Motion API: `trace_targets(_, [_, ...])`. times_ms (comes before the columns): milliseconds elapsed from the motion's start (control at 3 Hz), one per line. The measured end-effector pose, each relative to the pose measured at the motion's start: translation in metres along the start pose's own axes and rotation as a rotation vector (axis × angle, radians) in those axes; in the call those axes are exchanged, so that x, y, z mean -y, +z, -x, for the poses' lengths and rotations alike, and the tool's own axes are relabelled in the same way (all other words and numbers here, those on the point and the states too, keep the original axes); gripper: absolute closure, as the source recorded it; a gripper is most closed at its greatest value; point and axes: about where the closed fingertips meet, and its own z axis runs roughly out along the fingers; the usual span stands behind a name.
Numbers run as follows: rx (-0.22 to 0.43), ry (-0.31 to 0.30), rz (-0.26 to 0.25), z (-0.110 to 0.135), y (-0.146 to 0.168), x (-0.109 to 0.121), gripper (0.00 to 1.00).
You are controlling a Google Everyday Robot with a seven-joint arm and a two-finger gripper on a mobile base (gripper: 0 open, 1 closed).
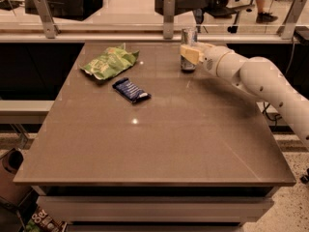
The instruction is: Place redbull can upright
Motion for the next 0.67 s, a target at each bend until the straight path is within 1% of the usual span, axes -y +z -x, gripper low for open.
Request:
trace_targets(333, [-0.002,0.017,-0.012,-0.0116,0.0012,-0.0024,1.00])
trace_targets(667, [-0.002,0.017,-0.012,-0.0091,0.0011,-0.0027,1.00])
